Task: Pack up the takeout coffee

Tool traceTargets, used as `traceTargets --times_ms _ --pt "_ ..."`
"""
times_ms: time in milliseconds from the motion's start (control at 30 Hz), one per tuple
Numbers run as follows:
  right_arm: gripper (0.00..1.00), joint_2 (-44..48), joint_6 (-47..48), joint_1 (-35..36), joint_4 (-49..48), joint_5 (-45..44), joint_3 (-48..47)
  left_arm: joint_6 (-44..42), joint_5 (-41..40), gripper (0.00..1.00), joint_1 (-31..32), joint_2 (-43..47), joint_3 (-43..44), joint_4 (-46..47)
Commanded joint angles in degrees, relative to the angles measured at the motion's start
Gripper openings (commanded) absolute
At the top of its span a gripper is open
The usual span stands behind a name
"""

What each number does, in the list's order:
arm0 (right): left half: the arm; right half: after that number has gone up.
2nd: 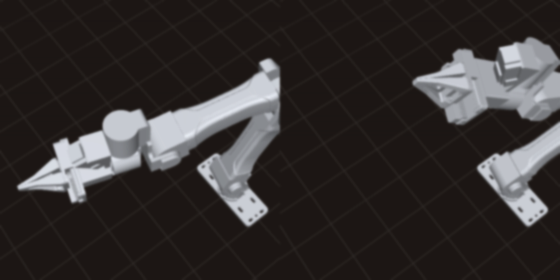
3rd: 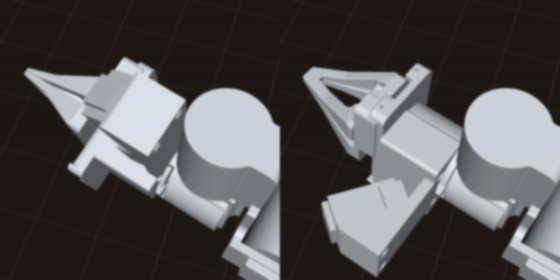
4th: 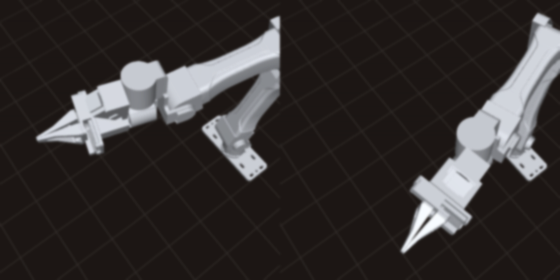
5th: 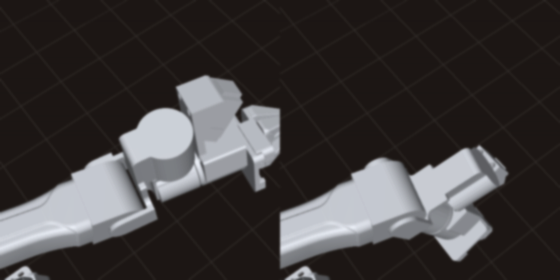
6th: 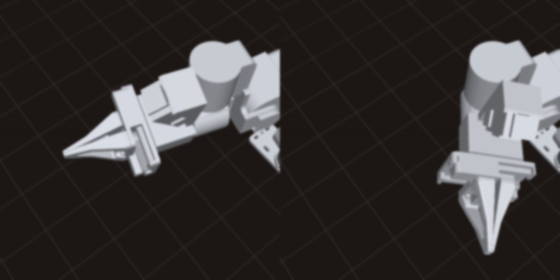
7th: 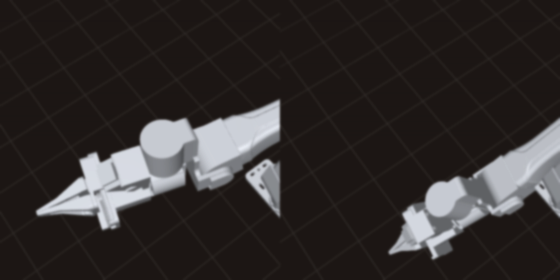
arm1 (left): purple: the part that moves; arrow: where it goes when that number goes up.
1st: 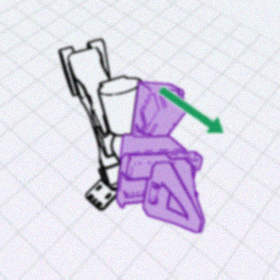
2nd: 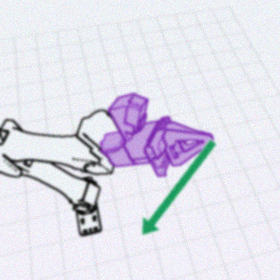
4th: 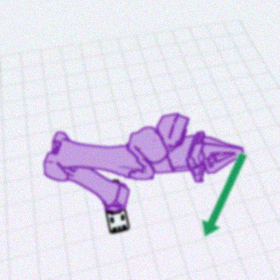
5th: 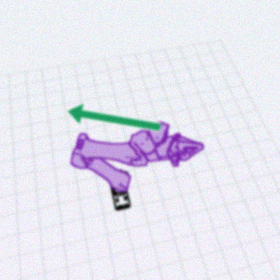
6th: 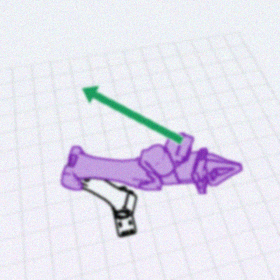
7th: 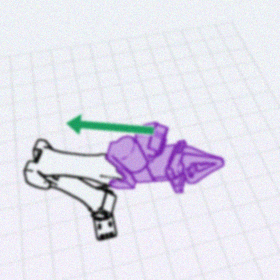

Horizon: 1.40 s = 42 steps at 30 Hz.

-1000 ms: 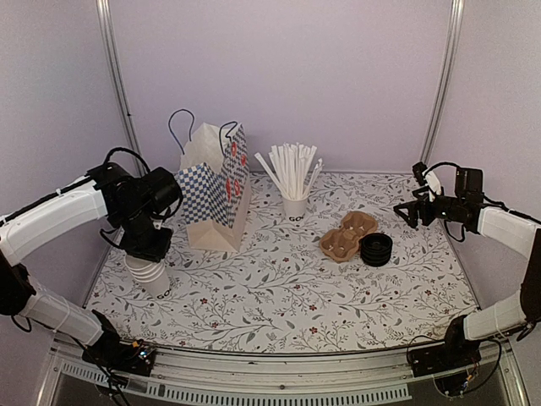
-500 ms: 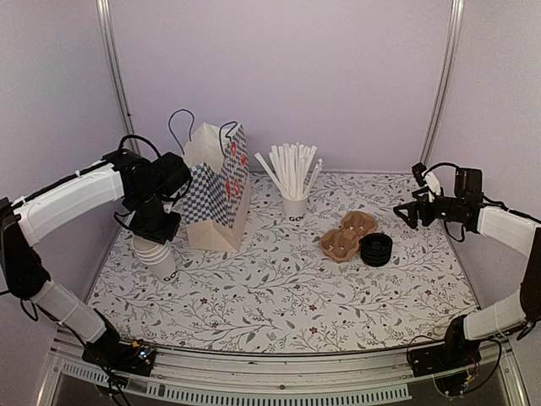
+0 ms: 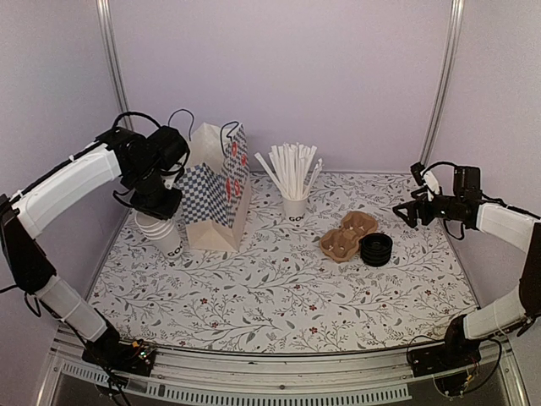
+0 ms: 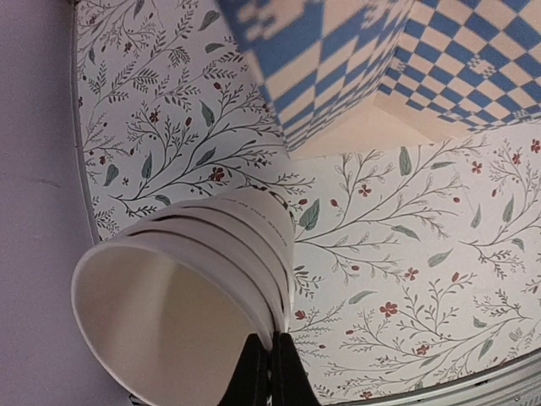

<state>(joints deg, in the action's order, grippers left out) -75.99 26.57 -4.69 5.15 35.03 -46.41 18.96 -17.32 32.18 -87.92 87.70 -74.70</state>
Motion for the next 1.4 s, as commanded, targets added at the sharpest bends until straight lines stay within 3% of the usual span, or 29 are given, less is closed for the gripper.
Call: traceTargets --times_ms 0,33,67,133,167,233,300,333,400,433,500,567,667,733,833,933,1367 --pt "0.99 0.6 0.8 -0.4 1.4 3.5 -1.3 -3.4 9.5 0.0 -0.4 -0.2 1.9 2.4" --pt "0.99 1.2 1.0 -0.4 1.1 4.0 -0.9 -3.2 14.8 0.0 -0.3 0.8 0.9 4.9" --pt "0.99 2.0 1.2 -0.4 0.7 4.2 -0.4 -1.8 12.6 0.0 0.3 1.3 0.7 4.6" --pt "0.99 2.9 1.4 -0.4 -0.1 4.0 0.2 2.0 -3.4 0.0 1.0 -2.4 3.3 -3.3" --pt "0.99 3.0 1.4 -0.4 -0.1 3.9 0.2 1.9 -4.5 0.0 0.9 -3.0 3.7 -4.6" --pt "0.99 2.6 1.5 -0.4 0.5 3.9 -0.2 1.5 3.3 0.0 0.6 -1.3 2.2 -1.3" --pt "0.99 2.1 1.5 -0.4 1.0 4.0 -0.6 4.7 -1.2 0.0 0.9 -2.4 3.0 -3.9" --pt "0.99 1.8 1.6 -0.4 1.2 4.1 -0.7 3.7 0.6 0.0 0.9 -2.9 3.8 -4.6" --pt "0.99 1.6 1.6 -0.4 1.3 4.1 -0.8 2.3 15.8 0.0 1.7 -1.0 3.7 0.7" --pt "0.99 1.6 1.6 -0.4 1.2 4.1 -0.8 4.2 15.9 0.0 3.5 0.2 3.3 3.7" --pt "0.99 1.5 1.6 -0.4 1.3 4.2 -0.8 7.1 3.1 0.0 5.1 -2.3 6.9 -2.1" --pt "0.99 1.5 1.6 -0.4 1.4 4.3 -0.9 7.0 -2.4 0.0 3.9 -2.8 4.5 -4.7" --pt "0.99 1.6 1.6 -0.4 1.4 4.4 -0.8 8.0 1.8 0.0 3.3 -3.4 2.7 -4.6" --pt "0.99 1.7 1.7 -0.4 1.4 4.5 -0.8 8.2 -0.2 0.0 3.9 -3.8 1.9 -4.8" --pt "0.99 1.6 1.7 -0.4 1.4 4.7 -0.9 6.5 11.8 0.0 4.8 -3.7 2.6 -0.9" --pt "0.99 1.5 1.7 -0.3 1.7 4.9 -1.0 7.8 3.9 0.0 6.2 -5.4 4.7 -4.4" --pt "0.99 1.7 1.8 -0.4 1.7 4.7 -1.0 12.2 2.2 0.0 6.8 -1.8 8.6 -4.8"
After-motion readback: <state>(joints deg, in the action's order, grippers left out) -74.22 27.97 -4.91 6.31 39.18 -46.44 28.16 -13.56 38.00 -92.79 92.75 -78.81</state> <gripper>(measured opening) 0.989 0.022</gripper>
